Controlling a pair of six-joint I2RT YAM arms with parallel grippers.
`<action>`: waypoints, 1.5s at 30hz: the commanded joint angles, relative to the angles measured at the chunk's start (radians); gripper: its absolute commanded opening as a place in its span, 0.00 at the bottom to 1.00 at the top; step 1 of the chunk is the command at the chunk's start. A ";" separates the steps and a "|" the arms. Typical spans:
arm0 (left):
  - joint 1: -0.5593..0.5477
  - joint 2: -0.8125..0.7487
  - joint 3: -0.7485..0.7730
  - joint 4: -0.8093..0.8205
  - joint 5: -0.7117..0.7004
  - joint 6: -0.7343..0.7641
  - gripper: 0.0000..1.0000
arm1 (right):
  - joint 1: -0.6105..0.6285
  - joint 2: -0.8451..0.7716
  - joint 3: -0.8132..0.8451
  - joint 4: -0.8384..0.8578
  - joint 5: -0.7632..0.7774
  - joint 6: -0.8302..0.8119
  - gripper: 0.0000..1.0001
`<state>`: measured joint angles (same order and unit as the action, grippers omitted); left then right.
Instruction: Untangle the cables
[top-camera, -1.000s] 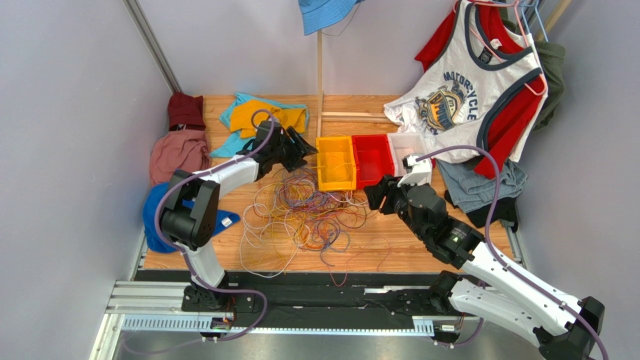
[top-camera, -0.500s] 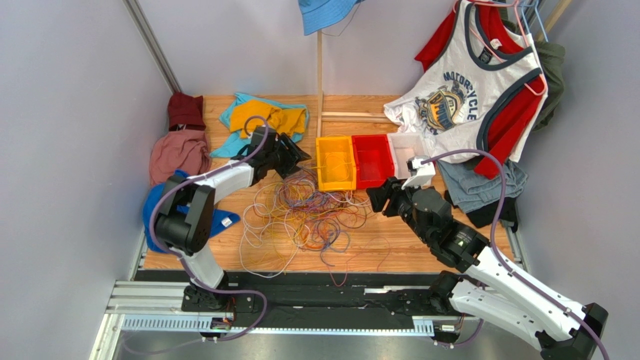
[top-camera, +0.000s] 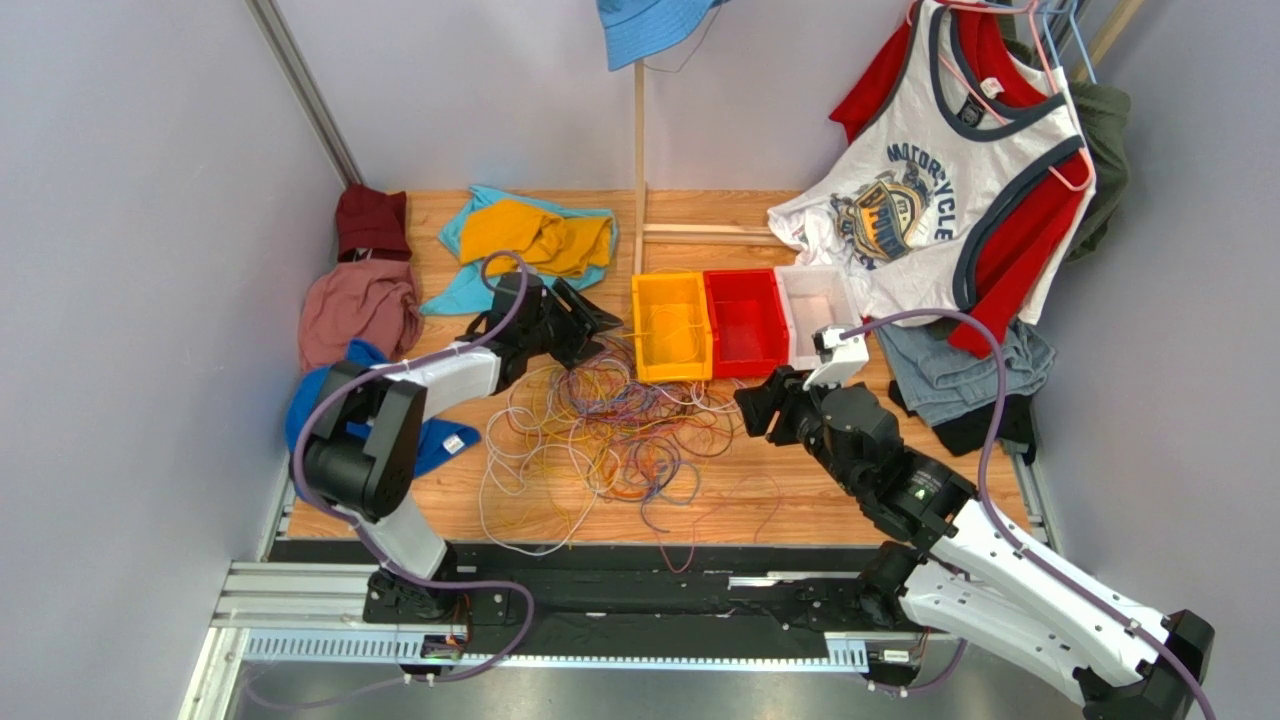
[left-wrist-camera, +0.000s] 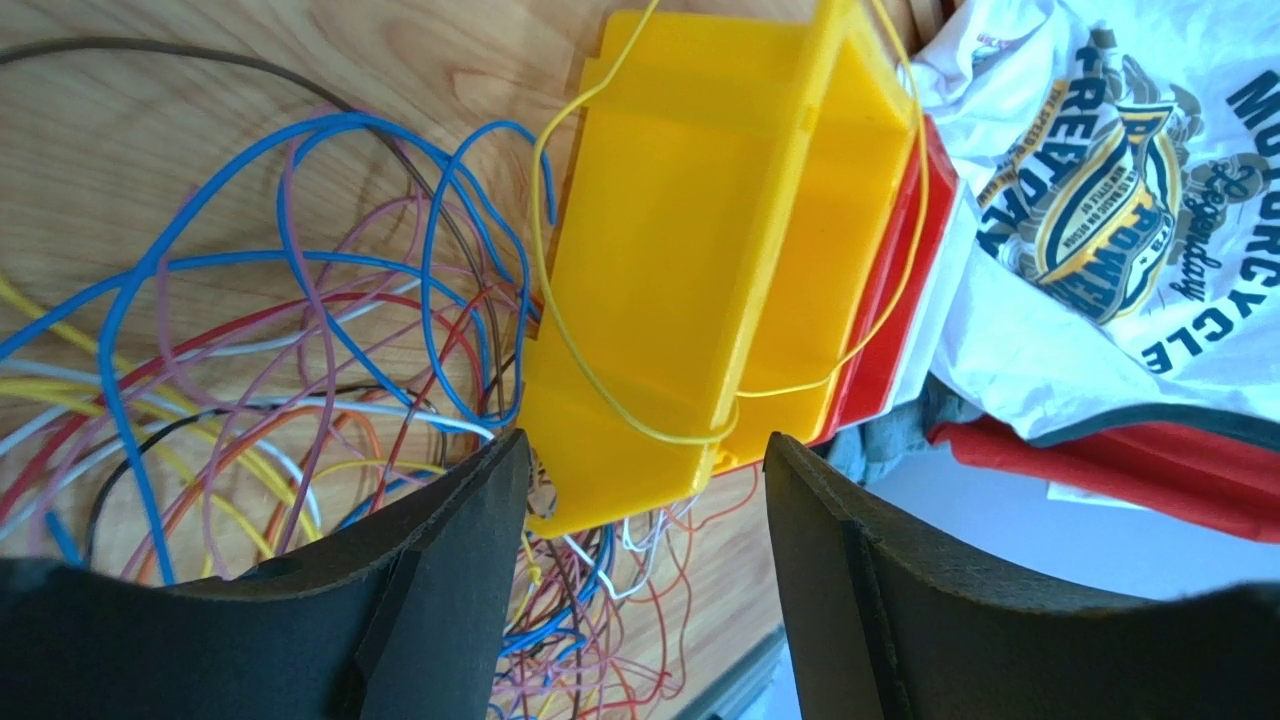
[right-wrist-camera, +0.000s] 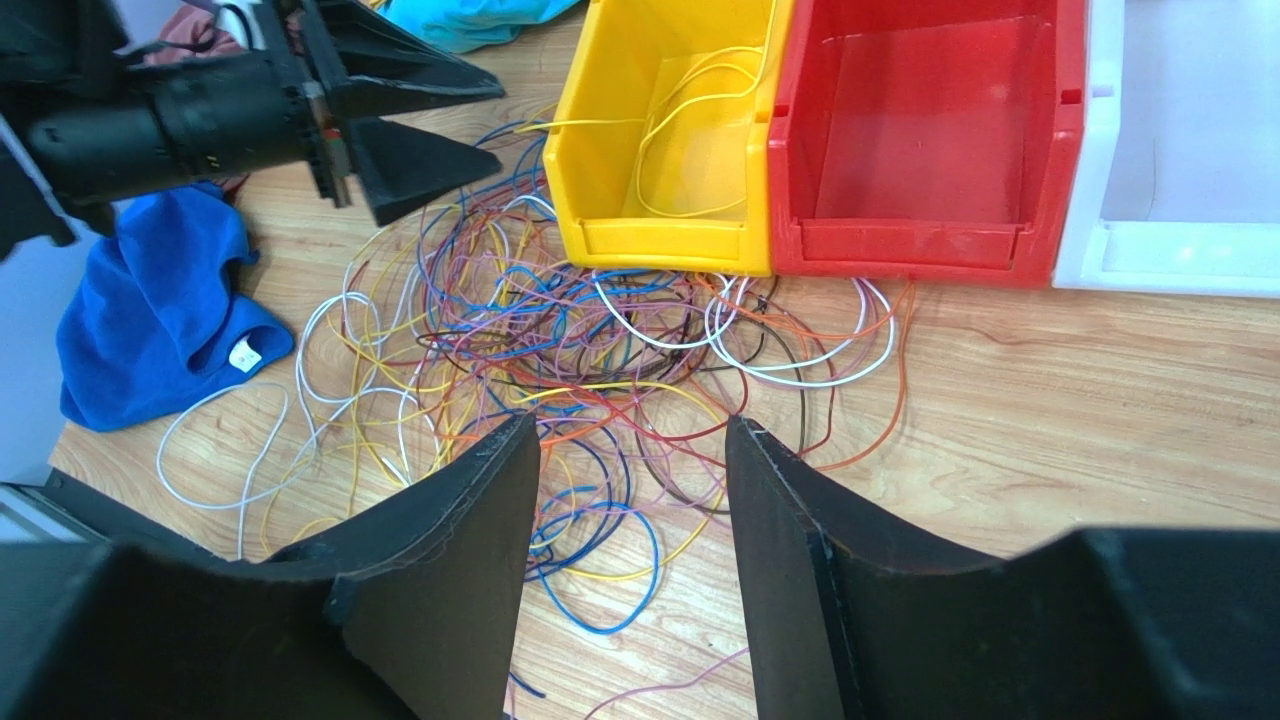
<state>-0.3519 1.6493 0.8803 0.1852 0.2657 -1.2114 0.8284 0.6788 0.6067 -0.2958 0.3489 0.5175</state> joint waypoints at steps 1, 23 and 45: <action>0.001 0.059 0.003 0.163 0.099 -0.092 0.68 | 0.003 -0.012 0.005 0.021 -0.005 0.016 0.53; 0.004 0.066 0.196 0.045 0.011 0.033 0.00 | 0.005 -0.031 -0.018 0.004 0.009 -0.007 0.52; -0.256 -0.031 0.700 -0.486 -0.345 0.647 0.00 | 0.005 -0.156 -0.013 -0.103 0.041 0.001 0.51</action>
<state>-0.6025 1.6089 1.5837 -0.2314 0.0212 -0.6506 0.8284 0.5400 0.5873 -0.3901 0.3679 0.5198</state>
